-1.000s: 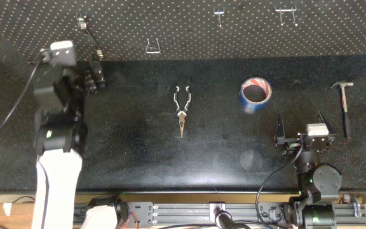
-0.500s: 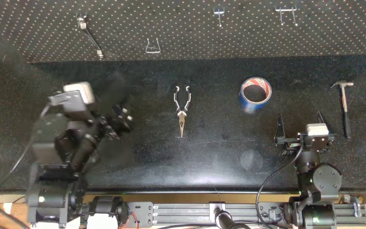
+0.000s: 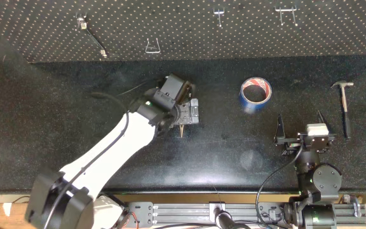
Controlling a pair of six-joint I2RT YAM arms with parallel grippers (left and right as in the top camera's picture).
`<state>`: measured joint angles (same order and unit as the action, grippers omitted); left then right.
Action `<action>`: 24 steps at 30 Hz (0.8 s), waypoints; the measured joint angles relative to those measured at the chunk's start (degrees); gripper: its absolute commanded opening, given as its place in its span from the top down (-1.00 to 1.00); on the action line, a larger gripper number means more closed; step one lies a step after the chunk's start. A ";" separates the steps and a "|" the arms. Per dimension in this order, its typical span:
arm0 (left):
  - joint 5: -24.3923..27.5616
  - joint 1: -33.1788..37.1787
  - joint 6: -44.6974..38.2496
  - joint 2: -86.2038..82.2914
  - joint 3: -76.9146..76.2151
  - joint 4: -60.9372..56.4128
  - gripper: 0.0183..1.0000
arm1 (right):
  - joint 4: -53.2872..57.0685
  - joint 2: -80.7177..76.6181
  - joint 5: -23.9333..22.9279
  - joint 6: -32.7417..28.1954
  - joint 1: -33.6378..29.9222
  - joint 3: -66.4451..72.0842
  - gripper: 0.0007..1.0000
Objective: Place Tools Onto Pegboard
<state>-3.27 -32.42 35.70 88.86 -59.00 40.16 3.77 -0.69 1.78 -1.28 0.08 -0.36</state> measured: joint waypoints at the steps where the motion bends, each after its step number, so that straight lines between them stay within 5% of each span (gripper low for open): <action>1: -0.17 0.20 -0.50 2.29 -1.42 -0.04 -1.00 | 0.00 0.00 0.00 0.00 0.00 -0.02 -0.95; 18: -1.18 3.89 -7.43 18.10 -9.94 -3.02 -1.00 | 0.00 0.00 0.00 0.00 0.00 0.00 -0.95; 22: -1.16 3.89 -7.74 18.21 -9.94 -3.37 -0.54 | 0.00 0.00 0.00 0.00 0.00 0.00 -0.95; 24: -1.18 3.89 -7.98 18.53 -9.94 -3.39 -0.51 | 0.00 0.00 0.00 0.00 0.00 0.00 -0.95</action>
<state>-4.45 -28.53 27.73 107.39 -68.95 36.77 3.77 -0.69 1.78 -1.28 0.08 -0.36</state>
